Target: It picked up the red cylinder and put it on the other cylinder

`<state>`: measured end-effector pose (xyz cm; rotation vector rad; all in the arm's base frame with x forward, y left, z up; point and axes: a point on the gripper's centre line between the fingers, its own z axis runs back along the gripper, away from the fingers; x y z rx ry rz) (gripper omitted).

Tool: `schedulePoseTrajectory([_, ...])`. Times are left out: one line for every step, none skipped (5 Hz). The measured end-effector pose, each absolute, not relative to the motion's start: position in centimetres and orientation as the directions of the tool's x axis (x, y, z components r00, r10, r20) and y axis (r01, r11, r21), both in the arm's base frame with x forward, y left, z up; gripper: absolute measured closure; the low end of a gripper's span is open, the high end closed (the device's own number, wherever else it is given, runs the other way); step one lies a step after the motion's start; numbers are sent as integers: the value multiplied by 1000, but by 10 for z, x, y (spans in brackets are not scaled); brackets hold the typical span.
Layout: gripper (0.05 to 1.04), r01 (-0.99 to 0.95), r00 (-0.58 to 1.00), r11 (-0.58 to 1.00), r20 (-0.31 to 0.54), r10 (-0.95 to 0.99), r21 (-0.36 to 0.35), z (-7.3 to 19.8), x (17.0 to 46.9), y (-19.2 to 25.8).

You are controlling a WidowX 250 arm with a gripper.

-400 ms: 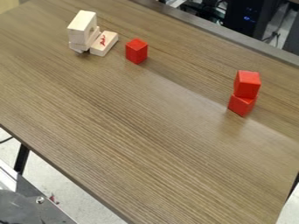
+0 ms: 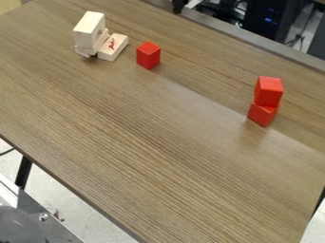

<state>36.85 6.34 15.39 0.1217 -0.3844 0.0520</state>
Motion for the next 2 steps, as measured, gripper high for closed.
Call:
schedulePoseTrajectory([84, -30, 942, 994, 336, -6, 104, 156, 364, 32])
schedulePoseTrajectory([83, -47, 946, 994, 323, 13, 98, 163, 361, -2])
